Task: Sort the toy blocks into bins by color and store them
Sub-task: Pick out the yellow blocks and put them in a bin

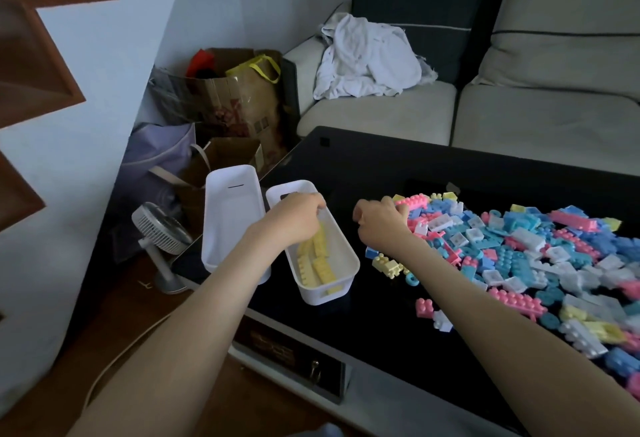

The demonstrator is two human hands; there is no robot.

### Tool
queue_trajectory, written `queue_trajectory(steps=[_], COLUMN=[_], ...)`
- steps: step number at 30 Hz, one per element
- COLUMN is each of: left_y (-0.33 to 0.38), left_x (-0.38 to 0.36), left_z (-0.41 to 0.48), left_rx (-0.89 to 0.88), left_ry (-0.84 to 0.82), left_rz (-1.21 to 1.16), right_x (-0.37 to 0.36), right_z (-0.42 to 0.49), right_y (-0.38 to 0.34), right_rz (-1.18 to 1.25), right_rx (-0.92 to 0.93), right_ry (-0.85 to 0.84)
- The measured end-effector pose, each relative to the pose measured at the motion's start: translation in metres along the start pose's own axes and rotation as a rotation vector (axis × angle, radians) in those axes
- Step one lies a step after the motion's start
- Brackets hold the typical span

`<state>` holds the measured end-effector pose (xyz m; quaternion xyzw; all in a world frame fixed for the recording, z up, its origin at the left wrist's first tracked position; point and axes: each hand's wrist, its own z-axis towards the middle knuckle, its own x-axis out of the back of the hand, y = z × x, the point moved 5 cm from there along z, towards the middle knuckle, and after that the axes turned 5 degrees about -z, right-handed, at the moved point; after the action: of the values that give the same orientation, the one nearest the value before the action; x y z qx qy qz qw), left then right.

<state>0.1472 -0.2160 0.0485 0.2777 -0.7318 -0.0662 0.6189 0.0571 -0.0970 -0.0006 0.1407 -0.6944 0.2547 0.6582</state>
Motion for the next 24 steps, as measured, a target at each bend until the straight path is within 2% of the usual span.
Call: queue_trajectory(steps=[2,4,7,8,11,14,16,19,24], left_y=[-0.001,-0.003,-0.01,-0.014,-0.025,-0.029,-0.025,-0.005,0.069], left_x=[0.0,0.002,0.008,0.01,0.013,0.014,0.014,0.013,-0.017], left_z=[0.001,0.003,0.005,0.005,-0.003,-0.014,-0.017,-0.016,-0.01], left_rx=[-0.017,-0.028,-0.003,0.022,0.151,0.243,0.245,0.169,-0.139], left_ry=[0.05,0.122,0.226,0.242,0.22,0.15,0.138,0.171,0.111], left_rz=[-0.048,-0.101,-0.27,-0.357,-0.55,-0.726,-0.659,-0.501,-0.322], right_x=[0.018,0.037,0.055,0.055,0.043,0.041,0.046,0.057,0.071], right_z=[-0.006,-0.015,-0.034,-0.039,-0.052,-0.055,-0.058,-0.067,-0.092], right_y=[0.001,-0.006,-0.032,-0.043,-0.064,-0.062,-0.056,-0.045,0.007], right_rz=[0.183,0.445,0.965,1.025,0.844,0.713,0.628,0.601,0.606], right_rx=[0.001,0.053,0.167,0.2,0.229,0.195,0.198,0.2,0.119], right_ry=[0.17,0.229,0.091,0.023,-0.137,-0.137,-0.106,-0.059,0.003])
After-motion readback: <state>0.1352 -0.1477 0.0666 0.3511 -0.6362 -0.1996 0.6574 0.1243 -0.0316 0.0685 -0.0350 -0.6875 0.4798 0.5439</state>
